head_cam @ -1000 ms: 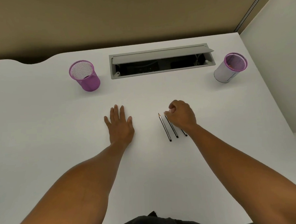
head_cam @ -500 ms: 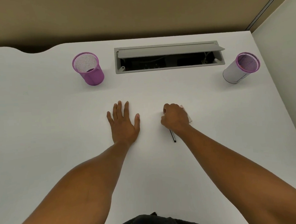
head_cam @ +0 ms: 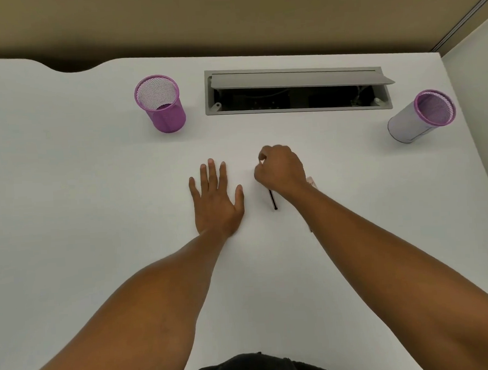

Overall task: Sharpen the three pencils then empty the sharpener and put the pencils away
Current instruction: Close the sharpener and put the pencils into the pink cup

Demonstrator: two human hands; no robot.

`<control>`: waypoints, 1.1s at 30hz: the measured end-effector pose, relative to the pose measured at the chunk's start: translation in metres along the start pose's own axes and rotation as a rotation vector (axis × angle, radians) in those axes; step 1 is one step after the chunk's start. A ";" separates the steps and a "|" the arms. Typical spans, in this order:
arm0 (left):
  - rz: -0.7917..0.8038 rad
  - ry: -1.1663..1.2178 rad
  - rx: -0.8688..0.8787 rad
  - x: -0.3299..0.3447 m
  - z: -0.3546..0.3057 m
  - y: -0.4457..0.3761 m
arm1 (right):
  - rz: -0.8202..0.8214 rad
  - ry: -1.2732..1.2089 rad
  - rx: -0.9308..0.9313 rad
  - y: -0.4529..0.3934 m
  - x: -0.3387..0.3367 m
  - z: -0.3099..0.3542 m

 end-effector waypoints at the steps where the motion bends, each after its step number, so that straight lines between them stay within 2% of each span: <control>1: 0.003 -0.002 0.003 0.000 -0.001 0.000 | -0.025 -0.028 -0.012 -0.003 -0.004 0.008; 12: 0.005 0.040 -0.001 0.000 0.001 -0.002 | -0.358 -0.344 -0.212 -0.025 -0.056 0.107; 18: 0.009 0.024 -0.012 0.001 0.001 -0.003 | -0.433 -0.586 -0.246 -0.033 -0.063 0.145; 25: 0.025 0.002 -0.016 0.001 0.000 -0.003 | -0.353 -0.715 -0.210 -0.047 -0.045 0.171; 33: 0.052 -0.016 -0.013 0.001 0.000 -0.003 | -0.233 -0.624 -0.172 -0.058 -0.002 0.184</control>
Point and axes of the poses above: each hand's wrist, its own y-axis away from the middle knuckle, its own x-axis out of the palm, z = x × y, the point moved 2 cm from there along -y, towards the middle knuckle, and after that the axes turned 9 degrees about x, right-handed, at the moved point
